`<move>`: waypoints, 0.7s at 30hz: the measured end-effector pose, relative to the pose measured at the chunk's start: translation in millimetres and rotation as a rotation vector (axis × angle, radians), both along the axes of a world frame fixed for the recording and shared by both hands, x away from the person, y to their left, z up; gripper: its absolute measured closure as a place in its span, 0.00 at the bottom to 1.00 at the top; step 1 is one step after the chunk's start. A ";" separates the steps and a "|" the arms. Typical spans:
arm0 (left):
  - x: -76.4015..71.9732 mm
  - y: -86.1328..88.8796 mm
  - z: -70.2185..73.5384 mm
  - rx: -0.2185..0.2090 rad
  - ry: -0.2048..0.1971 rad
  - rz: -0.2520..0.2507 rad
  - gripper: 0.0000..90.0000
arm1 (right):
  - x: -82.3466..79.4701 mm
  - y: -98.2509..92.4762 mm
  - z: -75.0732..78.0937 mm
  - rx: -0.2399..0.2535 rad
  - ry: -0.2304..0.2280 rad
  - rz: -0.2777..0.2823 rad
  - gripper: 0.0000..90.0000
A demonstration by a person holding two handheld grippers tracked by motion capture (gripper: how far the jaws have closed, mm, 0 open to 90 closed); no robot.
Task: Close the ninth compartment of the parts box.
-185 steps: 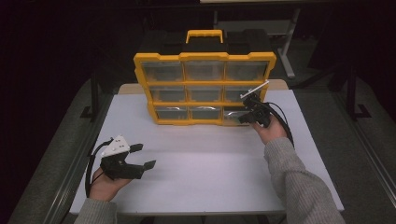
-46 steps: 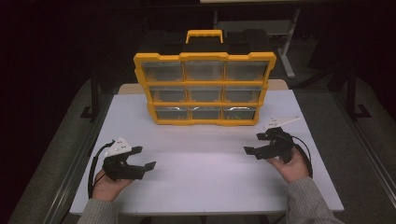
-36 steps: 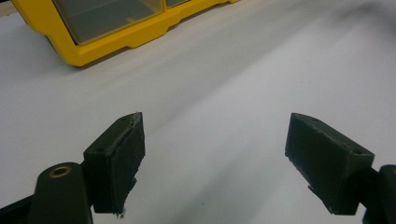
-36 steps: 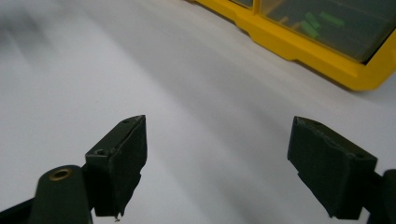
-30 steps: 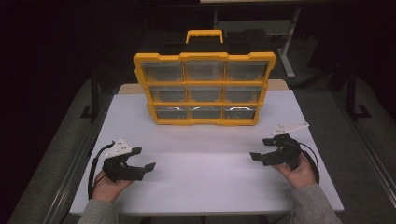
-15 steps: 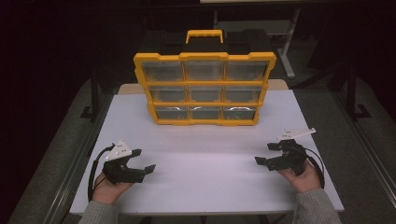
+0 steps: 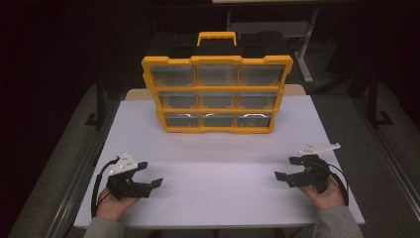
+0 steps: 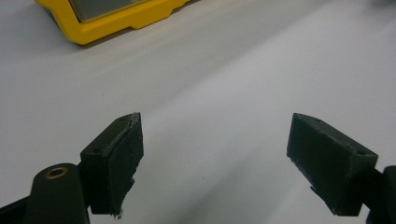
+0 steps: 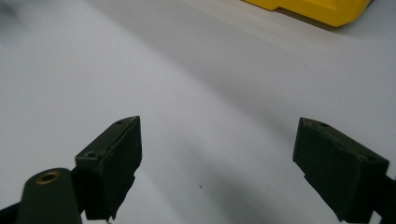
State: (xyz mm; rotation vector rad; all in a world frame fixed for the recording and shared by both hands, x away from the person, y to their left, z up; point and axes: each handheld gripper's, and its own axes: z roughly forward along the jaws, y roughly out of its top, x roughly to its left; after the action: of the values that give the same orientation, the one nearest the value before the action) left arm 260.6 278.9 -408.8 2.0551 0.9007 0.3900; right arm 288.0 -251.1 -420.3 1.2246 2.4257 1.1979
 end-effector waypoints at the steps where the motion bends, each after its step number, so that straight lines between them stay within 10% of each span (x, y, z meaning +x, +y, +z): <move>1: -0.2 0.7 -0.7 0.000 0.002 0.002 0.20 | -0.7 -0.9 -0.5 0.002 -0.001 -0.002 0.16; 21: -12.5 8.1 -11.9 0.007 0.020 0.009 0.20 | -15.9 -9.0 -7.8 0.011 0.005 -0.002 0.15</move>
State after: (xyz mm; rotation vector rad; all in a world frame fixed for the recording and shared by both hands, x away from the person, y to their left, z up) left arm 248.1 287.0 -420.7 2.0652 0.9222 0.3783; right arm 272.0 -260.1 -428.1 1.2346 2.4238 1.2112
